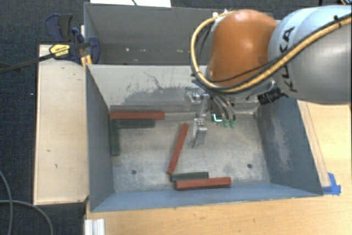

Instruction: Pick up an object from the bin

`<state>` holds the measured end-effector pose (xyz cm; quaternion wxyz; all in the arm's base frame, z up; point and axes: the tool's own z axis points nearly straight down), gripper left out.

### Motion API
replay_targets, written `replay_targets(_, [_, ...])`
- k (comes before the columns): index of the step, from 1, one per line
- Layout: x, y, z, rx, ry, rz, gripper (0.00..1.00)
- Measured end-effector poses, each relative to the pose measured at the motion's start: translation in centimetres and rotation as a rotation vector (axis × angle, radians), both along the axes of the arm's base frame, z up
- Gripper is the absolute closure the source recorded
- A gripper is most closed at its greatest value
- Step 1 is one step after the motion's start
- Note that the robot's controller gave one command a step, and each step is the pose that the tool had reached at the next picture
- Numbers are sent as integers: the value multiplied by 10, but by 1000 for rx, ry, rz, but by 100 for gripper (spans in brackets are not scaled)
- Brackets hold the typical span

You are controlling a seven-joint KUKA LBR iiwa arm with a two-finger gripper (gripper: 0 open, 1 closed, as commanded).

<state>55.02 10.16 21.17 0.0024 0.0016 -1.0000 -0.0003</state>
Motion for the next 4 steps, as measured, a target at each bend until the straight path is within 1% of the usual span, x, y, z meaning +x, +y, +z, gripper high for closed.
replay_targets(1, [-3,-37,-137,1,-1,409,0])
replay_targets(2, [31,-1,-141,3,-12,642,0])
replay_targets(3, [30,-3,-141,2,-9,633,100])
replay_targets(4, [17,-7,-20,-1,-16,746,100])
